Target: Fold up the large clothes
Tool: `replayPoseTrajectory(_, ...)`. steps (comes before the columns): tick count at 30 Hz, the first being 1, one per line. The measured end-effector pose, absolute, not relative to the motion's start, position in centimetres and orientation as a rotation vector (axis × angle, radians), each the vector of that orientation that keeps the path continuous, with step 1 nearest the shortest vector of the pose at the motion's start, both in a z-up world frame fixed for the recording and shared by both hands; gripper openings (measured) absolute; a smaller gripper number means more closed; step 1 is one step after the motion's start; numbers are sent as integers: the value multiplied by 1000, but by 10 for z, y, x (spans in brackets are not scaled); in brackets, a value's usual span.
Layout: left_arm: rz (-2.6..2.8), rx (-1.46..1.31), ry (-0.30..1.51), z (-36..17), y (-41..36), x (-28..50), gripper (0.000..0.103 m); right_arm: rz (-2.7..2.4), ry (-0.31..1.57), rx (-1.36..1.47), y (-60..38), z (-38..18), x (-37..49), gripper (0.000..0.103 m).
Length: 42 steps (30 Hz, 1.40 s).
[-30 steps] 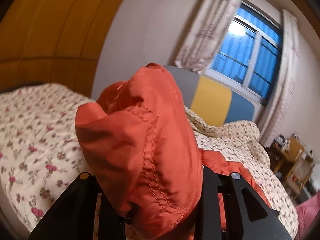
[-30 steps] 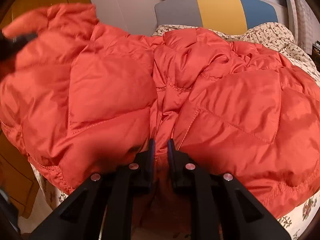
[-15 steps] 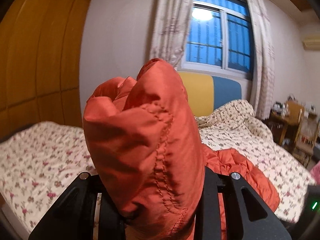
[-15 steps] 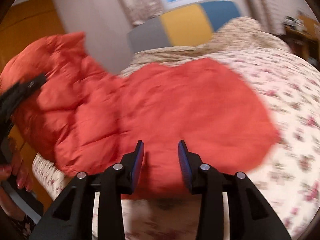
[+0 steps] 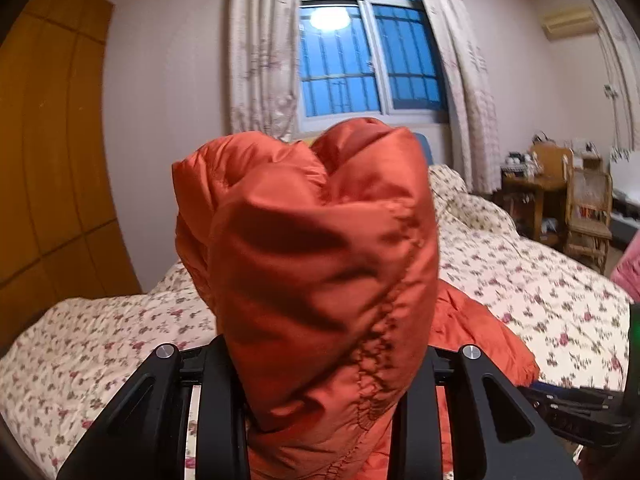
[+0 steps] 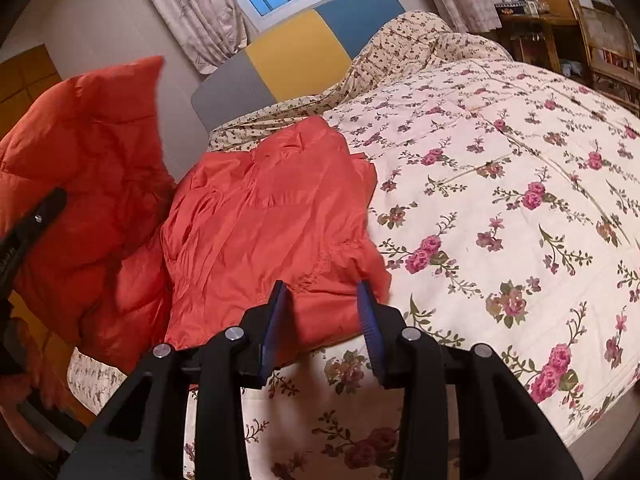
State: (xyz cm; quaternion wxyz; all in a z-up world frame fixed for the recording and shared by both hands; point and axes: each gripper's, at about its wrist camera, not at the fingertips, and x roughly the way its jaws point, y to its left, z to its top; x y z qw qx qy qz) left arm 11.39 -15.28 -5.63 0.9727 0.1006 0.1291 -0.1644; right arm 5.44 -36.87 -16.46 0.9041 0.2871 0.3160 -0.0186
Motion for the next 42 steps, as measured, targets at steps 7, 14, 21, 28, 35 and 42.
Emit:
replayPoseTrajectory(7, -433, 368, 286, -86, -202, 115, 38, -49, 660, 688, -393, -169, 44, 41)
replayPoseTrajectory(14, -577, 524, 308, -128, -240, 117, 61, -32, 627, 717, -407, -157, 35, 42)
replayPoseTrajectory(21, -733, 486, 302, -142, -236, 107, 82, 140, 537, 715, -401, -121, 36, 45)
replayPoseTrajectory(28, -769, 468, 280, -144, -229, 88, 82, 196, 696, 620, -372, -120, 70, 9)
replayPoseTrajectory(35, -828, 439, 275, -136, -200, 64, 82, 92, 746, 630, -380, -157, 76, 4)
replayPoseTrajectory(42, -580, 149, 323, -118, -132, 97, 82, 91, 717, 682, -385, -168, 71, 4)
